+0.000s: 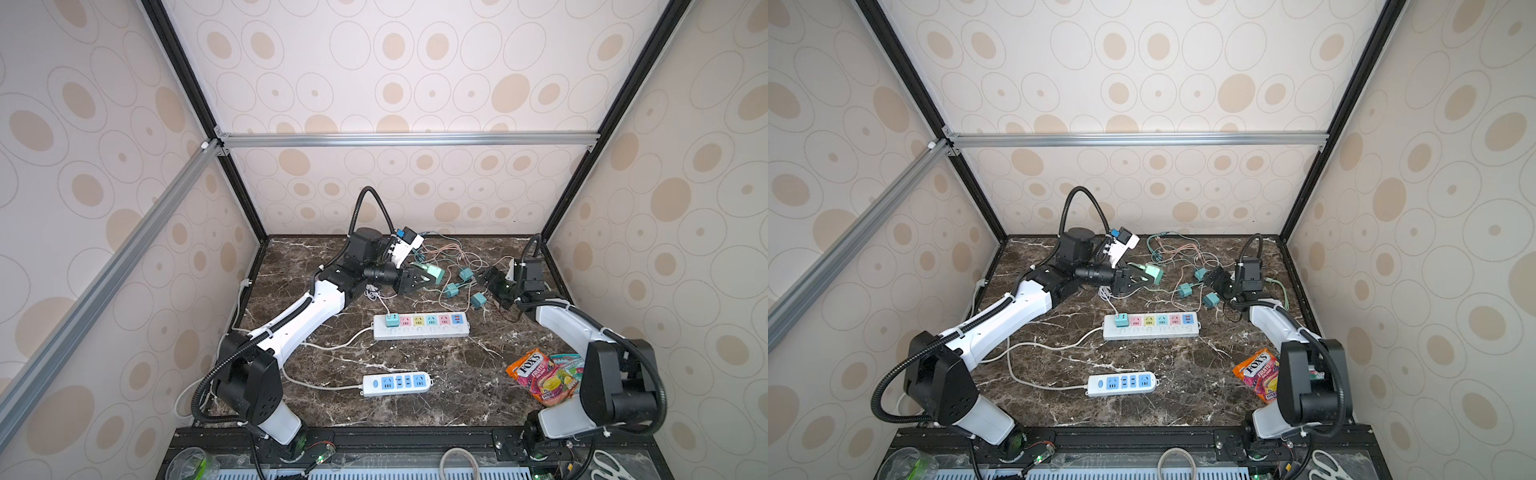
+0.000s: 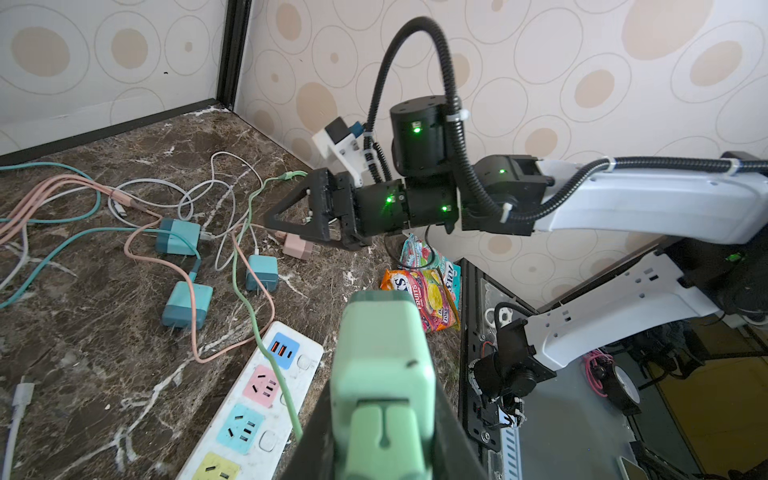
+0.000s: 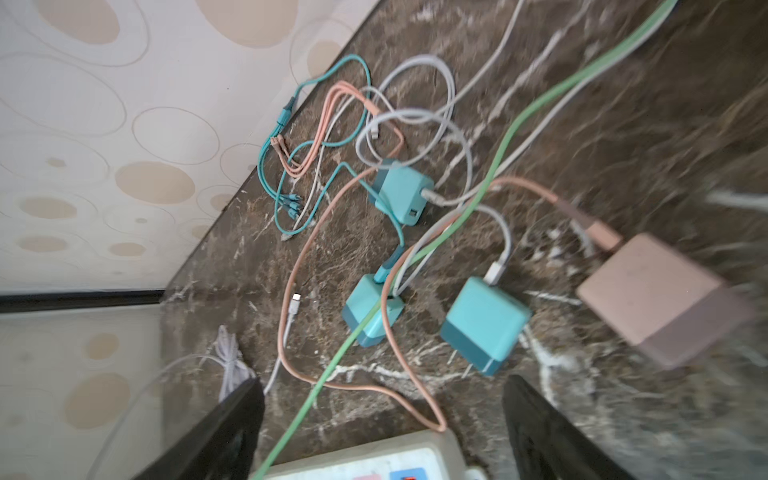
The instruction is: Insert the plug
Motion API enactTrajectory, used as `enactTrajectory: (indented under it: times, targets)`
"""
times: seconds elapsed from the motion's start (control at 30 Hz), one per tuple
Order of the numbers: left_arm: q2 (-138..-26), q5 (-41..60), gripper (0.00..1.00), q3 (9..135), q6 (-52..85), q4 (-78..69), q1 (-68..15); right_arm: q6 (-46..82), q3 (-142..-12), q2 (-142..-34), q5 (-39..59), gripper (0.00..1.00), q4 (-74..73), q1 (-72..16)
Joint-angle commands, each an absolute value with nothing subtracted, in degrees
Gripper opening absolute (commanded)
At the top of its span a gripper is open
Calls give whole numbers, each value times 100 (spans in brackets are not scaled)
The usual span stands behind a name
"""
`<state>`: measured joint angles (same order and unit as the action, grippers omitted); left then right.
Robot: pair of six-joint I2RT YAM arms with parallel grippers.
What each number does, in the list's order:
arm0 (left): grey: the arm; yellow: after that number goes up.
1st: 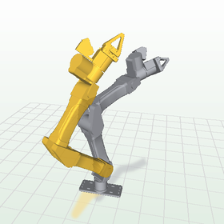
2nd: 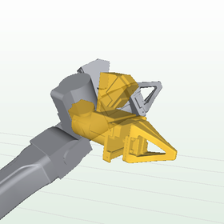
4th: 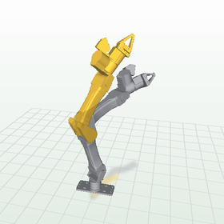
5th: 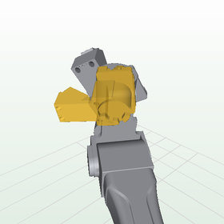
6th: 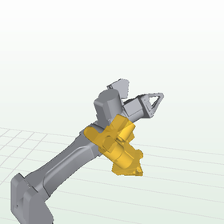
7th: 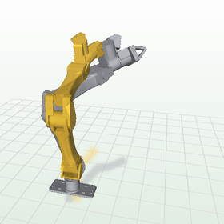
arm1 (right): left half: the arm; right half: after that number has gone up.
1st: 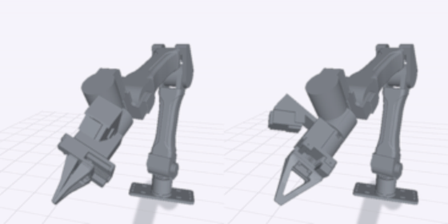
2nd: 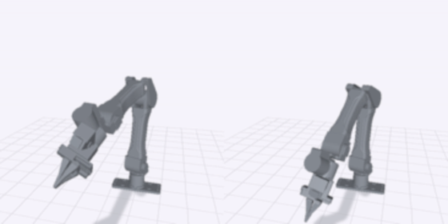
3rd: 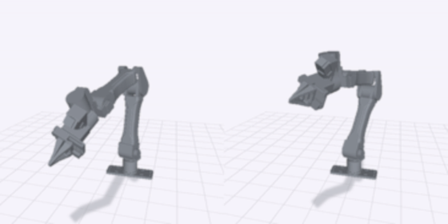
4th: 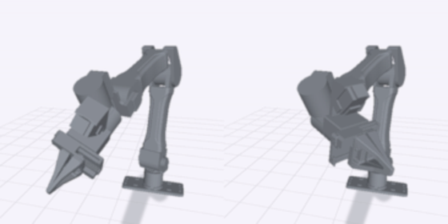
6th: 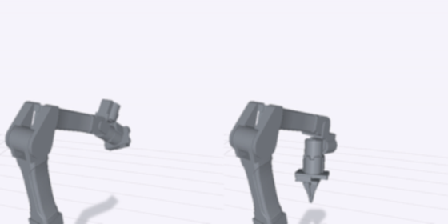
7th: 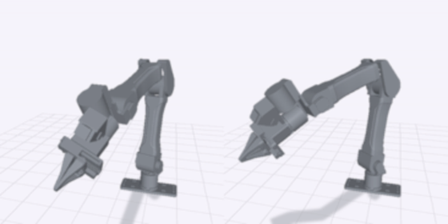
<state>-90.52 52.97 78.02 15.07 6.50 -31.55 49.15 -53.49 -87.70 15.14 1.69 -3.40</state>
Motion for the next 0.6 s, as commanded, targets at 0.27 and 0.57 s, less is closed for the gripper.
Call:
enactTrajectory:
  times: [0.27, 0.57]
  targets:
    - [-8903, 5337, 0, 7884, 1509, 562, -3164, 7273, -5740, -9646, 2371, 84, -680, -801]
    - [-8890, 5340, 0, 7833, 1512, 578, -3164, 7785, -5950, -10124, 2189, 81, -1000, -1203]
